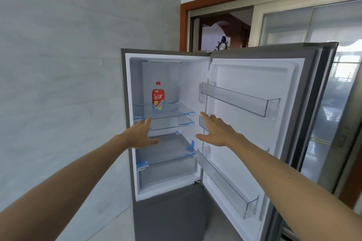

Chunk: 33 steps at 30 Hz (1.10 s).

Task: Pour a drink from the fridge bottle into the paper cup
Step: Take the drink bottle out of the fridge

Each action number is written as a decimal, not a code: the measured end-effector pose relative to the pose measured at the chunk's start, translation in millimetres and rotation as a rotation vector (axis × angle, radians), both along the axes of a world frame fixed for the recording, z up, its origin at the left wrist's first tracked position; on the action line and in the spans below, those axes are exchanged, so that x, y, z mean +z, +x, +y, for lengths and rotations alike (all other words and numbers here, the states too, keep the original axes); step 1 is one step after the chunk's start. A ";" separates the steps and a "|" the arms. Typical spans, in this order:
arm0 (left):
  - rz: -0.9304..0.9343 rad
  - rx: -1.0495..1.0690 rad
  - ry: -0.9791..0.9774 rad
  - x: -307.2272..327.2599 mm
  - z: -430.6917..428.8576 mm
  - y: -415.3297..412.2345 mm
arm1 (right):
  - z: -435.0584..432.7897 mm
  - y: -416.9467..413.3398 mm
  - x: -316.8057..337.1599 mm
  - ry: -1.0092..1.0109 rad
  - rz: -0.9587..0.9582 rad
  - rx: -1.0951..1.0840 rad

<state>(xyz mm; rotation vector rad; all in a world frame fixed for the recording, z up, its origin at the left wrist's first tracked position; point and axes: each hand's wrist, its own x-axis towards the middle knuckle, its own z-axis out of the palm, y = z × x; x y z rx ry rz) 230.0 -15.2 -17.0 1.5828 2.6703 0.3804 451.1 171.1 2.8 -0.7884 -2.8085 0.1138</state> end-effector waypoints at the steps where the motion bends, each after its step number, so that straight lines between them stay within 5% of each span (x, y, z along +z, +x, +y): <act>1: -0.012 -0.005 0.007 0.1 5.6 -6.6 | 3.6 -4.5 -0.3 0.007 -0.002 -0.005; 33: -0.092 0.020 -0.035 -24.3 128.0 -193.5 | 122.2 -227.6 -12.6 0.031 -0.059 0.012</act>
